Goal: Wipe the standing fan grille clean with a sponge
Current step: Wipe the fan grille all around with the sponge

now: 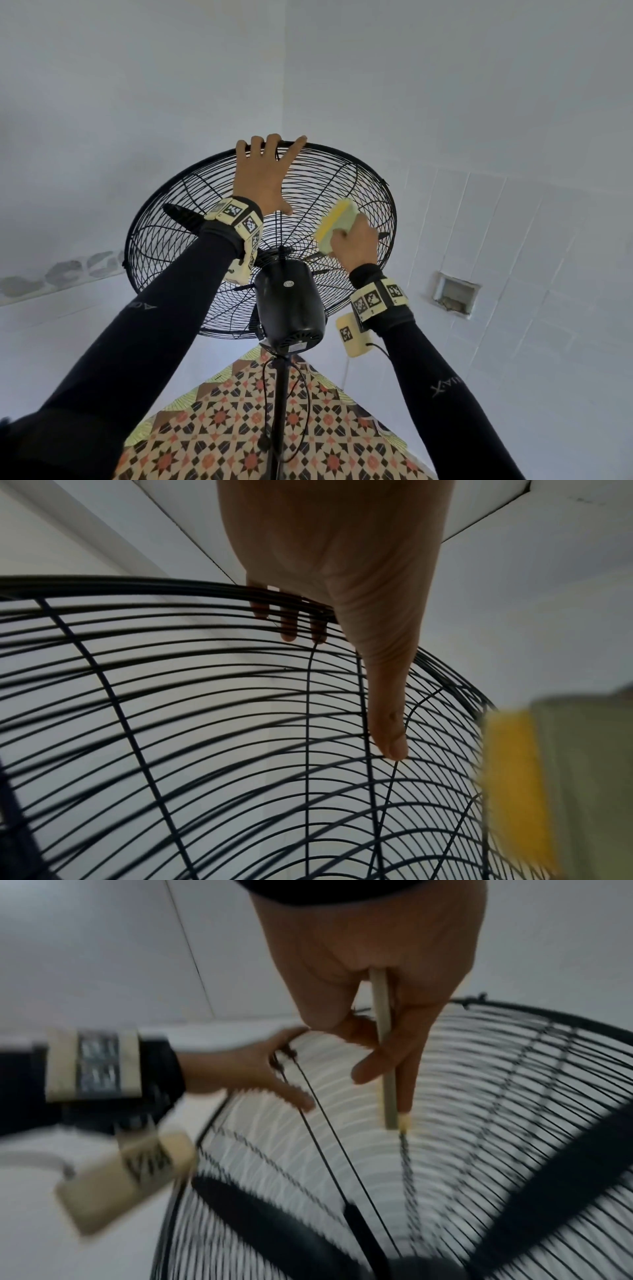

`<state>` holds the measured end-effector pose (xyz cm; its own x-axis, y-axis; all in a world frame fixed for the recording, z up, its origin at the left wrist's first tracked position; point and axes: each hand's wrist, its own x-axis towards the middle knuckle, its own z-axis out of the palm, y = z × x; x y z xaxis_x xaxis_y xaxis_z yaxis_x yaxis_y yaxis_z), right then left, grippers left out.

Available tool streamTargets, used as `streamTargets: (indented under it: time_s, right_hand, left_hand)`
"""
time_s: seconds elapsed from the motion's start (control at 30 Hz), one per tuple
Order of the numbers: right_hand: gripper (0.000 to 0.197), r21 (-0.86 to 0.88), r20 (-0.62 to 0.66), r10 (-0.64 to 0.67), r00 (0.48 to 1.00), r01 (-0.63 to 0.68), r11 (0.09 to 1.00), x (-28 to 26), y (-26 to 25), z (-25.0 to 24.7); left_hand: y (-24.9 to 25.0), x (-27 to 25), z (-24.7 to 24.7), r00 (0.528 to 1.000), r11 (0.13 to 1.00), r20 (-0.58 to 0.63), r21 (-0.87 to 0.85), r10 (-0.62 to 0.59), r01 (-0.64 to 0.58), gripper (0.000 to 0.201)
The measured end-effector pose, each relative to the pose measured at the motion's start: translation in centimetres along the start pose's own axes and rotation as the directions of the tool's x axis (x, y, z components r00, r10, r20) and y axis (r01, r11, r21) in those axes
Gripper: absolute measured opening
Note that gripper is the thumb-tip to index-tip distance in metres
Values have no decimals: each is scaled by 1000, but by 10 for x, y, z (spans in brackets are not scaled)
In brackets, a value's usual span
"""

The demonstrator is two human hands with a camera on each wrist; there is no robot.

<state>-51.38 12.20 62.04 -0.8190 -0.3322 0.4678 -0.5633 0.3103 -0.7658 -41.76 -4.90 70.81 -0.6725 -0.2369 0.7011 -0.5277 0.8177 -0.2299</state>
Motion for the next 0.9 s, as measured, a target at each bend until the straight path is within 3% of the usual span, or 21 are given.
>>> streamTargets:
  time_s: [0.07,0.13,0.23,0.33,0.47,0.53,0.67,0.83,0.9]
  right_hand:
    - [27,134,-203,-24,979,52,990,-3,-9,-7]
    - [12,229,-270,-103,957,168,959,-15,-13,2]
    - [13,122,-144,-226,963,244,962,-29,-4,22]
    - [21,52,-4,-221,975,221,974,-32,4,36]
    - [16,-76,226,-380,897,405,911,-34,8,55]
    - [24,-141,305,-412,859,468,872,-28,15,56]
    - [40,-261,353,-382,854,482,837,-16,35,44]
    - [31,-324,375,-443,814,563,760,-13,33,40]
    - [31,-394,373,-422,826,553,734,-9,32,40]
  left_hand:
    - [-5,-1,3,1000,999,-28,-35,2,-3,146]
    - [-11,-2,4,999,996,-54,-87,-2,-3,148]
    - [-22,-5,6,999,991,-29,-129,-30,26,144]
    - [-29,-11,5,996,989,9,-113,-93,94,142]
    - [-29,-14,3,995,991,33,-86,-97,100,143]
    - [-31,-15,3,995,992,32,-90,-91,94,145]
    - [-36,-15,5,997,993,34,-88,-71,74,146]
    - [-32,-15,6,997,993,27,-87,-75,77,145]
    - [-33,-16,5,996,993,29,-84,-83,85,145]
